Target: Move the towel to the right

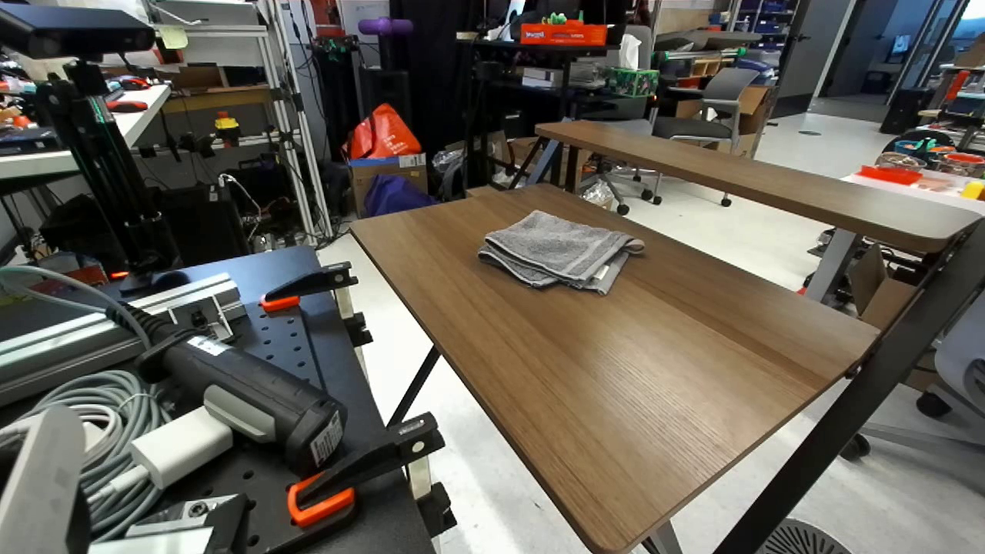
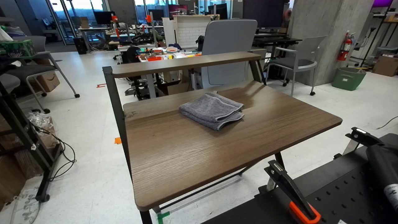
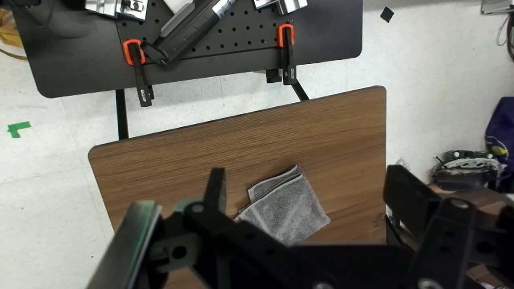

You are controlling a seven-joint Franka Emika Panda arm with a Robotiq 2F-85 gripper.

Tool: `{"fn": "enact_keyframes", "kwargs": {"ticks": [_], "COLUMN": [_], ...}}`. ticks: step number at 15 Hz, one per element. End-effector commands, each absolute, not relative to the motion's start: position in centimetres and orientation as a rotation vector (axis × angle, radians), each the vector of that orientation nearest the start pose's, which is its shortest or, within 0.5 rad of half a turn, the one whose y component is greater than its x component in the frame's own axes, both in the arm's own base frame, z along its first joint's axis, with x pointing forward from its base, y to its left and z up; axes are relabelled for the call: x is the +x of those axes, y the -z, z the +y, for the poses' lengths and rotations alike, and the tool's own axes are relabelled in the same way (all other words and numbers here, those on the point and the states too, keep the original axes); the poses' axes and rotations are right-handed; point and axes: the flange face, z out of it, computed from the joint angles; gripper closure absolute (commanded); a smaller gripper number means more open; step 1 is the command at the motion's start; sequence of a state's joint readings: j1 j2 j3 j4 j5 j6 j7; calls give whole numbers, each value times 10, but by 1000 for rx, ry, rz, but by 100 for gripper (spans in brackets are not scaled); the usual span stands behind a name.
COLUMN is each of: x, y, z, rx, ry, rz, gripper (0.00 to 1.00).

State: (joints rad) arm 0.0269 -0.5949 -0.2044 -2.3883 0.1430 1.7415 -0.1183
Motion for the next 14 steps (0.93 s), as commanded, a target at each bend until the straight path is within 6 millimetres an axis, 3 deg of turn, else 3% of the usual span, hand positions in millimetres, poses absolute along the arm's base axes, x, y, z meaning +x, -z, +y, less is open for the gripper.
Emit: {"fn": "enact_keyframes", "kwargs": {"ticks": [1, 3, 7, 14], "x": [367, 381, 431, 534], "y": [-518, -504, -458, -338], "z": [-56, -41, -9, 21], "rx": [-2905, -2938, -2997, -3009], "ry": [-36, -54, -60, -180], "rz": [107, 100, 88, 68], "gripper": [0, 0, 0, 0]}}
